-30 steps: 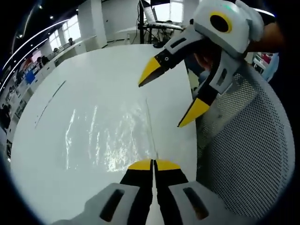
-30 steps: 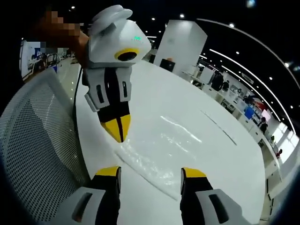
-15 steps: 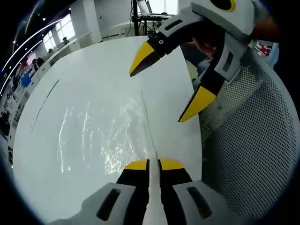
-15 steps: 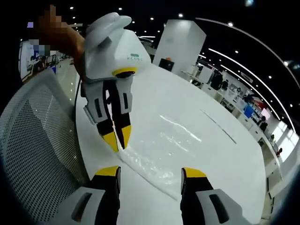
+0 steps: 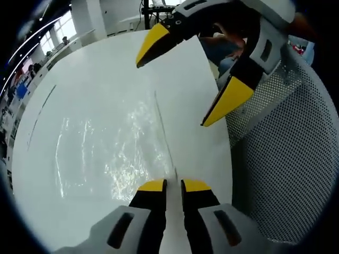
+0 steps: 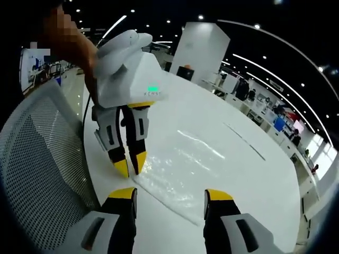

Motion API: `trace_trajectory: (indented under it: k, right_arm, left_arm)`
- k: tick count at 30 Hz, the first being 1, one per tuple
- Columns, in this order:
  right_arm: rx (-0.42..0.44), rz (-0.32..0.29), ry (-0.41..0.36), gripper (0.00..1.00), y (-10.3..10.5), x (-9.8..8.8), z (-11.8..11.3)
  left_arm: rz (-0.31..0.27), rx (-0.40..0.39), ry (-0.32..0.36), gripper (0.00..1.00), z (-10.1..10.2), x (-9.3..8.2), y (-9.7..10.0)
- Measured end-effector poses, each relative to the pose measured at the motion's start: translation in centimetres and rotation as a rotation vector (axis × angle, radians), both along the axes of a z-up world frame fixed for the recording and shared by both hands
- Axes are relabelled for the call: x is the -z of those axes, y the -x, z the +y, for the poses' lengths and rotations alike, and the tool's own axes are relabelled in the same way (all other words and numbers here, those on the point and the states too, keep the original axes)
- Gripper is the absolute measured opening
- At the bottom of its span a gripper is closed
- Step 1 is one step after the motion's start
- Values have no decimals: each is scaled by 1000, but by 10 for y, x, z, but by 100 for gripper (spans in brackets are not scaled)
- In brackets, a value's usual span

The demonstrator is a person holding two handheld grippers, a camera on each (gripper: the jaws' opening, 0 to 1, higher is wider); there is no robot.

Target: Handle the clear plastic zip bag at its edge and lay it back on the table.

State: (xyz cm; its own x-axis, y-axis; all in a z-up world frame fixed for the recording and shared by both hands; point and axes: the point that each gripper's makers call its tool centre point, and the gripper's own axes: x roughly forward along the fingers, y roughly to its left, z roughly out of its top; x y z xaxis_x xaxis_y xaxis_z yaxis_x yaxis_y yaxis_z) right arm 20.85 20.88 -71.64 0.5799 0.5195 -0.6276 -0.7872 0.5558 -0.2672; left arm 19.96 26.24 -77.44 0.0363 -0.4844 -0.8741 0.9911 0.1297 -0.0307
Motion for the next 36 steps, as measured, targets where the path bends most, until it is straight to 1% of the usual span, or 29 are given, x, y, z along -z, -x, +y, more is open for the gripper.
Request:
trace_trajectory:
  k: [2, 4, 7, 10, 14, 17, 22, 26, 30, 32, 36]
  right_arm:
    - [-2, 4, 0, 49, 0, 1, 0]
    - [-8, 9, 5, 49, -1, 3, -1]
    - [-20, 11, 13, 49, -1, 4, -2]
    - [-29, 13, 17, 49, -1, 4, -1]
    - [-55, 18, 30, 48, -1, 7, 2]
    - [-74, 27, 41, 46, 2, 10, 3]
    - [-95, 46, 46, 43, 5, 14, 6]
    - [-111, 58, 49, 40, 7, 17, 10]
    - [-139, 74, 59, 36, 11, 22, 15]
    - [-148, 78, 61, 34, 12, 24, 17]
    - [-174, 79, 70, 30, 15, 25, 23]
  left_arm:
    - [13, -6, 3, 7, 0, 2, -2]
    - [19, 5, 14, 6, 1, 3, -2]
    - [-3, 33, 6, 5, 1, 3, 0]
    - [11, 3, 7, 3, 1, 4, -3]
    - [7, -5, 5, 1, 2, 5, -2]
    - [23, -26, 6, 0, 3, 6, -1]
    - [30, -36, 6, 0, 5, 6, 1]
    - [48, -38, 5, 0, 8, 6, 3]
    - [51, -27, 6, 0, 9, 3, 7]
    - [52, -28, 12, 0, 10, -4, 7]
    - [52, -30, 25, 0, 9, -10, 7]
